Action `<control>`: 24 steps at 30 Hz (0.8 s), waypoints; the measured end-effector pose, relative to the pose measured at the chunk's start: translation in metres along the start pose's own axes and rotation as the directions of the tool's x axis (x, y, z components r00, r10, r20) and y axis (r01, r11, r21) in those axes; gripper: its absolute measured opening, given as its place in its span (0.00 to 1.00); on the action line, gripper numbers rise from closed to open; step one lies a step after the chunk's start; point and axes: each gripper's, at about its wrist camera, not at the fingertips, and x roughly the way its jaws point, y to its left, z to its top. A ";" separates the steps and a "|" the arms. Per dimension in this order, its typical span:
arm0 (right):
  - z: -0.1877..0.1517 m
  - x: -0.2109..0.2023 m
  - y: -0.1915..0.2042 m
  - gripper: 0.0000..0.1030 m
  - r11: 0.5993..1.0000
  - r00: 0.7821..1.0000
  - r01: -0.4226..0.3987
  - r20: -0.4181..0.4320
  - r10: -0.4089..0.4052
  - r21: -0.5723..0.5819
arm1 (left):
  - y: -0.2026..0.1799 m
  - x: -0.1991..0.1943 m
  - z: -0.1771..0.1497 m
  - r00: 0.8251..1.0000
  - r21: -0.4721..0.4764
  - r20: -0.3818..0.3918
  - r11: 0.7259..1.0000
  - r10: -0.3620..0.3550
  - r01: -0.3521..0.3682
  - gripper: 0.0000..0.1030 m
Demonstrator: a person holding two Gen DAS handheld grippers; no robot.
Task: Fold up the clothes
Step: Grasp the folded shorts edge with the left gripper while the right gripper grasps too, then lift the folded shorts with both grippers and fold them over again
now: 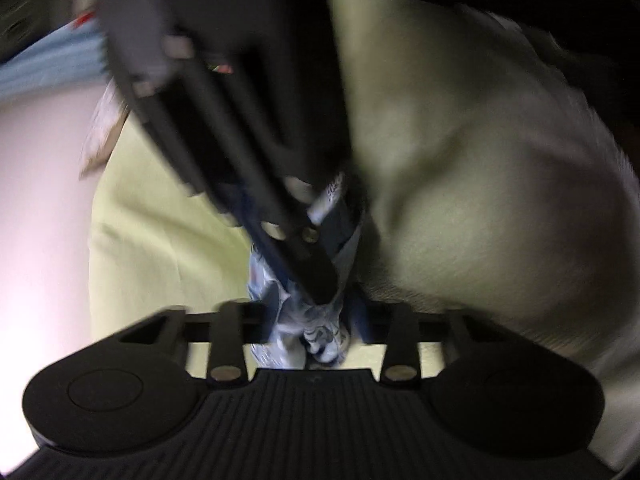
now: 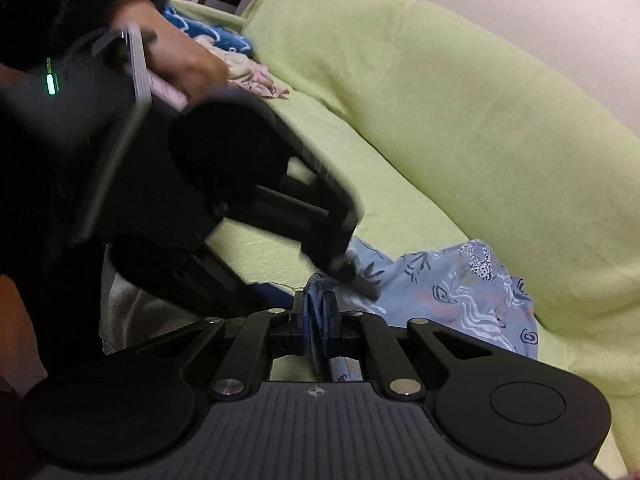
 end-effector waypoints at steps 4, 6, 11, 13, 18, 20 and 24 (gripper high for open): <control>-0.029 -0.021 -0.021 0.40 0.998 0.998 0.052 -0.026 -0.053 -0.017 | 0.020 0.003 -0.006 0.996 -0.221 -0.015 0.972 -0.084 0.079 0.09; -0.056 -0.027 -0.037 0.41 0.992 0.988 0.121 -0.094 -0.124 -0.030 | 0.043 0.005 -0.010 0.991 -0.405 -0.017 0.907 -0.136 0.118 0.09; -0.139 -0.027 -0.076 0.41 0.948 0.911 0.246 -0.287 -0.297 -0.201 | 0.073 0.019 -0.018 0.988 -0.578 -0.038 0.810 -0.148 0.099 0.10; -0.162 -0.025 -0.083 0.41 0.921 0.902 0.250 -0.275 -0.334 -0.297 | 0.073 0.021 -0.016 0.987 -0.580 -0.052 0.809 -0.155 0.096 0.10; -0.189 -0.020 -0.082 0.36 0.837 0.933 0.206 -0.157 -0.325 -0.507 | 0.067 0.013 -0.007 0.975 -0.585 -0.083 0.802 -0.204 0.118 0.11; -0.194 -0.013 -0.078 0.24 0.792 0.948 0.164 -0.127 -0.290 -0.588 | 0.064 0.008 -0.001 0.970 -0.599 -0.100 0.792 -0.220 0.118 0.11; -0.201 -0.003 -0.084 0.20 0.734 0.963 0.152 -0.067 -0.260 -0.662 | 0.058 0.001 0.007 0.965 -0.598 -0.126 0.794 -0.230 0.111 0.12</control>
